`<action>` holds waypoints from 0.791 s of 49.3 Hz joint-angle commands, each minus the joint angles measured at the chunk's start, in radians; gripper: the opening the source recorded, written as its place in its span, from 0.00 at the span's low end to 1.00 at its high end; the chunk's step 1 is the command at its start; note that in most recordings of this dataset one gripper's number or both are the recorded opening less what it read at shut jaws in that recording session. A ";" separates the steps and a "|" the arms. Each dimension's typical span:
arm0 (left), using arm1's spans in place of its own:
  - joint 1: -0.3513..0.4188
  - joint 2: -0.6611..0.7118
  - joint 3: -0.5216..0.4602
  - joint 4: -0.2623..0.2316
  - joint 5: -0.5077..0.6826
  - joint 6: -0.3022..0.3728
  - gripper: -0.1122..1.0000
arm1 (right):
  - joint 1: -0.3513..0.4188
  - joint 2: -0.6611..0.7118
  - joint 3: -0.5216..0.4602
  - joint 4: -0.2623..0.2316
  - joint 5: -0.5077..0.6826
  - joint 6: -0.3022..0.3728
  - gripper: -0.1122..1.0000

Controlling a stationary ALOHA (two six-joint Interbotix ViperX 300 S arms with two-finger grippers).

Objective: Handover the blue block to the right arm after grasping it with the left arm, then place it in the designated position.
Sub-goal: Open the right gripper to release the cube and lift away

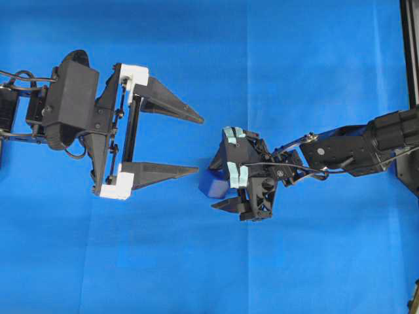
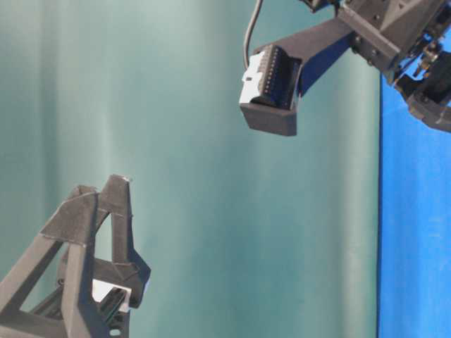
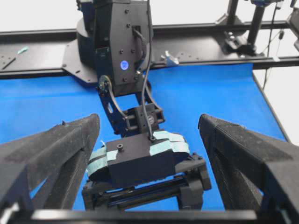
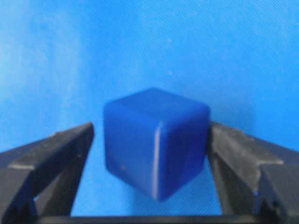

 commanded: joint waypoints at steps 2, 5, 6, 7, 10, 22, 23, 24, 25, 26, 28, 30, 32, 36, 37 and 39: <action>0.000 -0.021 -0.012 -0.002 -0.009 0.000 0.92 | 0.003 -0.029 -0.020 0.000 0.005 0.000 0.88; -0.002 -0.021 -0.012 -0.002 -0.009 0.002 0.92 | 0.005 -0.037 -0.018 0.000 0.009 -0.002 0.89; 0.000 -0.021 -0.012 -0.002 -0.009 0.002 0.92 | 0.006 -0.040 -0.018 0.000 0.012 0.000 0.89; 0.000 -0.021 -0.011 -0.002 -0.009 0.002 0.92 | 0.008 -0.043 -0.017 0.000 0.014 -0.002 0.89; 0.000 -0.021 -0.011 -0.002 -0.009 0.002 0.92 | 0.012 -0.054 -0.017 0.000 0.021 0.000 0.89; 0.000 -0.021 -0.011 -0.002 -0.009 0.005 0.92 | 0.035 -0.150 -0.023 -0.005 0.120 -0.002 0.89; 0.000 -0.021 -0.012 -0.002 -0.011 0.005 0.92 | 0.037 -0.163 -0.025 -0.005 0.133 -0.002 0.89; -0.002 -0.021 -0.012 -0.002 -0.009 0.005 0.92 | 0.038 -0.175 -0.025 -0.005 0.147 -0.002 0.89; 0.000 -0.021 -0.012 -0.002 -0.009 0.006 0.92 | 0.040 -0.187 -0.026 -0.005 0.161 -0.002 0.89; 0.000 -0.021 -0.012 -0.002 -0.009 0.006 0.92 | 0.041 -0.201 -0.028 -0.005 0.176 -0.002 0.89; 0.000 -0.021 -0.012 -0.002 -0.009 0.006 0.92 | 0.043 -0.229 -0.031 -0.006 0.207 -0.002 0.89; -0.002 -0.021 -0.012 -0.002 -0.009 0.006 0.92 | 0.046 -0.258 -0.032 -0.006 0.236 -0.002 0.89; -0.002 -0.021 -0.012 -0.002 -0.011 0.006 0.92 | 0.046 -0.285 -0.035 -0.009 0.267 -0.003 0.89; 0.000 -0.023 -0.011 -0.002 -0.009 0.006 0.92 | 0.049 -0.339 -0.038 -0.018 0.318 -0.003 0.89; 0.000 -0.021 -0.011 -0.002 -0.009 0.005 0.92 | 0.049 -0.354 -0.038 -0.021 0.328 -0.003 0.89; 0.000 -0.021 -0.012 -0.002 -0.009 0.005 0.92 | 0.049 -0.379 -0.038 -0.028 0.350 -0.003 0.89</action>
